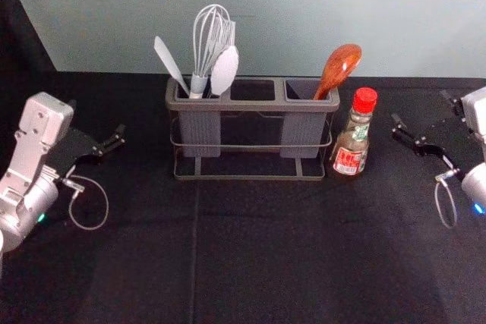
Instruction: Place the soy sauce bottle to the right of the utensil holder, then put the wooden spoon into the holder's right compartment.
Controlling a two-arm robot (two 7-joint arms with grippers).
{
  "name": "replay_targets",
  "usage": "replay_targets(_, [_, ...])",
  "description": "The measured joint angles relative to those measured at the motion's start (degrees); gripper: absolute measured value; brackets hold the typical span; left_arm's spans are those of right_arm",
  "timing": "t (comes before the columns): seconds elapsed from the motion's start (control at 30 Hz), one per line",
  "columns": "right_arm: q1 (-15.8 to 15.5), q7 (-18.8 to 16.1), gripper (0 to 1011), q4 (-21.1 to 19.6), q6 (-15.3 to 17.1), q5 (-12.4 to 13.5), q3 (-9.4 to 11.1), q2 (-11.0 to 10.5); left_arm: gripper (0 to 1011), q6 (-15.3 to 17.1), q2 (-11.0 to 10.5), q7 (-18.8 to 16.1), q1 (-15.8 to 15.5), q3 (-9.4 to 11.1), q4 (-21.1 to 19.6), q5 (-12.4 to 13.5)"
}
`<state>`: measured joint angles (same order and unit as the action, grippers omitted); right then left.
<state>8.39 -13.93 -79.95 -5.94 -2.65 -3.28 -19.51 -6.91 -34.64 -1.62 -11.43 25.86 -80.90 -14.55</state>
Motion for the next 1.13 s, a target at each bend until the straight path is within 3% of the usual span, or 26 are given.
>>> replay_targets(1.13, [-0.01, 0.07, 1003, -0.04, 0.0, -0.07, 0.01, 0.0, 1011, 0.0, 0.0, 0.0, 0.0, 0.0, 0.0, 0.0])
